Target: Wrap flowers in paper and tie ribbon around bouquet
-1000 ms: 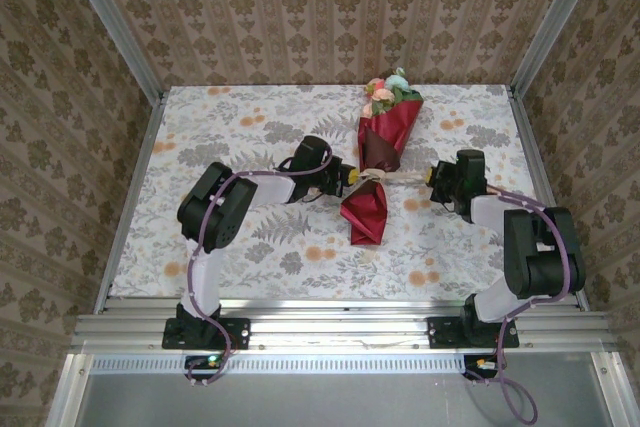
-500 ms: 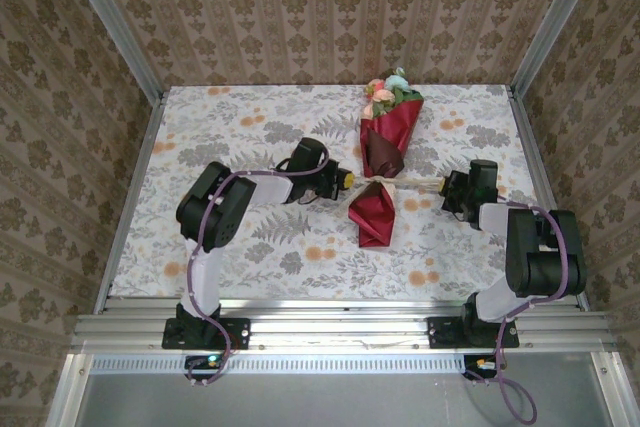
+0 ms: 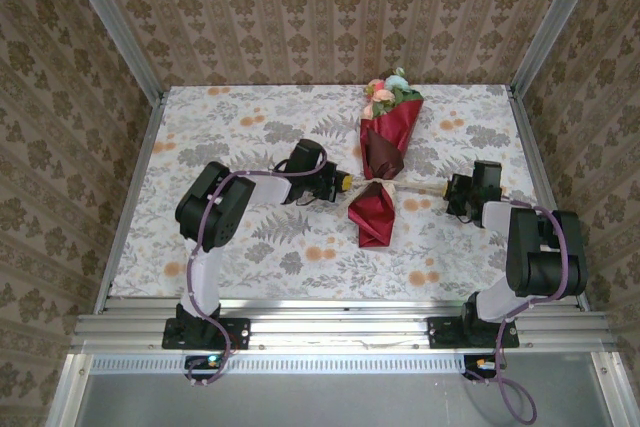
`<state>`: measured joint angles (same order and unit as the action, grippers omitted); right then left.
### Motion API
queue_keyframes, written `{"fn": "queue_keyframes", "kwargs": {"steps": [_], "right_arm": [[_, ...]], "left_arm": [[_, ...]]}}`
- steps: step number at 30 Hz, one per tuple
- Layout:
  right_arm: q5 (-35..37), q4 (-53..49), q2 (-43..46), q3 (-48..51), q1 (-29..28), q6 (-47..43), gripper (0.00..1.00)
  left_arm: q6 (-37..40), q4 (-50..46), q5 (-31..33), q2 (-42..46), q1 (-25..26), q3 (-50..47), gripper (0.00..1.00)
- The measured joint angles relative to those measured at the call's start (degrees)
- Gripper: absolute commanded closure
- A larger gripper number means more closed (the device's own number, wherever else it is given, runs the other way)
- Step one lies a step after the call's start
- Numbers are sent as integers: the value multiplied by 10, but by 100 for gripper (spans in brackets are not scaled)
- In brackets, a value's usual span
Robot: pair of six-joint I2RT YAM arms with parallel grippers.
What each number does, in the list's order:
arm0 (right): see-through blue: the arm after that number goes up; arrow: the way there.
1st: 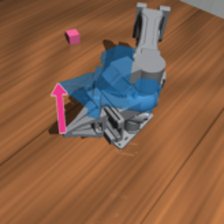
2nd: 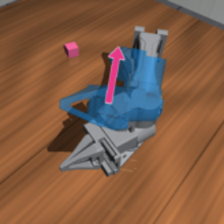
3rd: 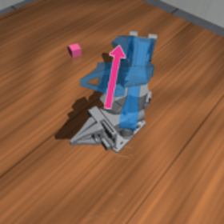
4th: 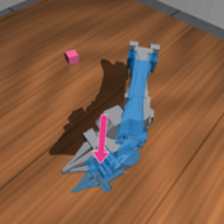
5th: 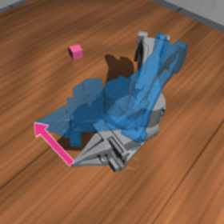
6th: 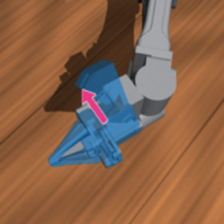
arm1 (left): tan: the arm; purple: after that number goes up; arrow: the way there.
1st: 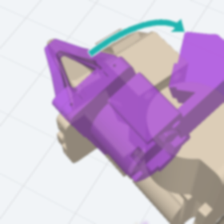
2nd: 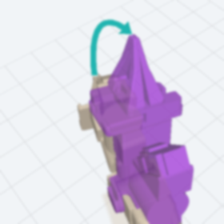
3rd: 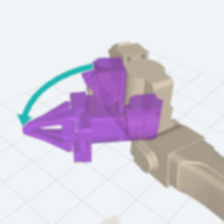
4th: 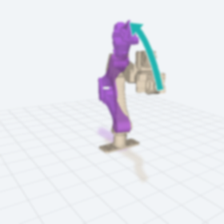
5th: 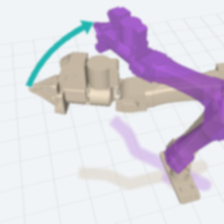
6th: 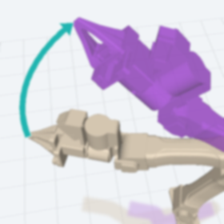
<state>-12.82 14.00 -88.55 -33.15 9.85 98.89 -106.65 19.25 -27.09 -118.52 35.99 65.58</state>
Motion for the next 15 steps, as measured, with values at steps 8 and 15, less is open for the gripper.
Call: {"fn": "queue_keyframes", "kwargs": {"steps": [8,15], "right_arm": [[-8,-57,0,-28,6,-48,100],[-7,-115,0,-54,6,-87,100]], "left_arm": [[4,2,-9,8,-10,-4,100],[5,3,-13,10,-13,-11,100]]}}
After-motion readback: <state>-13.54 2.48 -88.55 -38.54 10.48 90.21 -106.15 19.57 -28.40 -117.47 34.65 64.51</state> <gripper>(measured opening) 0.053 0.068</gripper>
